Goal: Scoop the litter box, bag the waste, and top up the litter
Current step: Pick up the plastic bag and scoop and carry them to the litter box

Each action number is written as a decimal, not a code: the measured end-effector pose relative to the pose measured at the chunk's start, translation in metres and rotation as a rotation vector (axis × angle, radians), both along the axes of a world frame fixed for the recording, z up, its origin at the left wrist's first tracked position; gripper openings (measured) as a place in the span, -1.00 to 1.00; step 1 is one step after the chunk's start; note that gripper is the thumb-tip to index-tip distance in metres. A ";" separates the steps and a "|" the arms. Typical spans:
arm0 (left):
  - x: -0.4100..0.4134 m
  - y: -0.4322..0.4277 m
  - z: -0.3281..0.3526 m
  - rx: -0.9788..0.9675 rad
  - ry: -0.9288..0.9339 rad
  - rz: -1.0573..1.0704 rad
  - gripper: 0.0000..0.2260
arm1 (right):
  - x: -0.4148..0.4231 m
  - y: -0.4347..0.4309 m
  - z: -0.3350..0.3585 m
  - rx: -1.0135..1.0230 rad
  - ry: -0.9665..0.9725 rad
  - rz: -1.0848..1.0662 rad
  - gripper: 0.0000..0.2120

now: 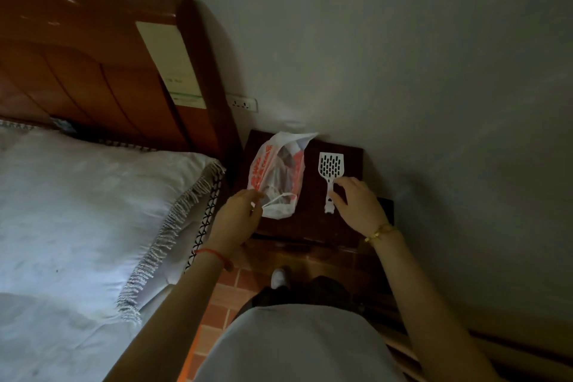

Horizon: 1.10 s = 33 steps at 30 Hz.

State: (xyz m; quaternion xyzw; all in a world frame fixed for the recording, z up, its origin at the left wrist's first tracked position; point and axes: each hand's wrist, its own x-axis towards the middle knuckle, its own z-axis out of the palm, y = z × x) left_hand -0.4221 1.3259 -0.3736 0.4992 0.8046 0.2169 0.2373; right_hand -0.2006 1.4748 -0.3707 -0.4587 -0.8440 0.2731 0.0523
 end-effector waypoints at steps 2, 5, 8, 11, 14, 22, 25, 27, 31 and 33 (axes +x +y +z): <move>-0.003 0.009 -0.016 -0.043 -0.064 0.116 -0.78 | -0.005 0.009 -0.012 -0.047 -0.016 -0.013 -0.63; -0.006 0.022 -0.038 -0.122 -0.174 0.247 -0.82 | -0.014 0.025 -0.033 -0.124 -0.024 -0.041 -0.65; -0.006 0.036 -0.059 -0.231 -0.336 0.389 -0.76 | -0.023 0.042 -0.053 -0.202 -0.044 -0.070 -0.68; -0.005 0.051 -0.087 -0.330 -0.568 0.586 -0.74 | -0.032 0.061 -0.079 -0.281 -0.084 -0.093 -0.68; -0.002 0.062 -0.111 -0.378 -0.815 0.802 -0.64 | -0.038 0.080 -0.109 -0.346 -0.144 -0.122 -0.66; -0.005 0.088 -0.161 -0.361 -1.069 1.001 -0.44 | -0.048 0.128 -0.185 -0.479 -0.273 -0.229 -0.63; -0.013 0.095 -0.183 -0.401 -1.127 1.105 -0.36 | -0.053 0.138 -0.207 -0.504 -0.281 -0.253 -0.61; -0.024 0.097 -0.198 -0.401 -1.102 1.173 -0.23 | -0.059 0.139 -0.218 -0.546 -0.270 -0.279 -0.56; -0.035 0.106 -0.220 -0.413 -0.797 1.210 -0.05 | -0.063 0.150 -0.282 -0.665 -0.287 -0.387 -0.42; -0.037 0.112 -0.226 -0.333 -0.683 1.205 -0.07 | -0.072 0.148 -0.281 -0.580 -0.282 -0.473 -0.36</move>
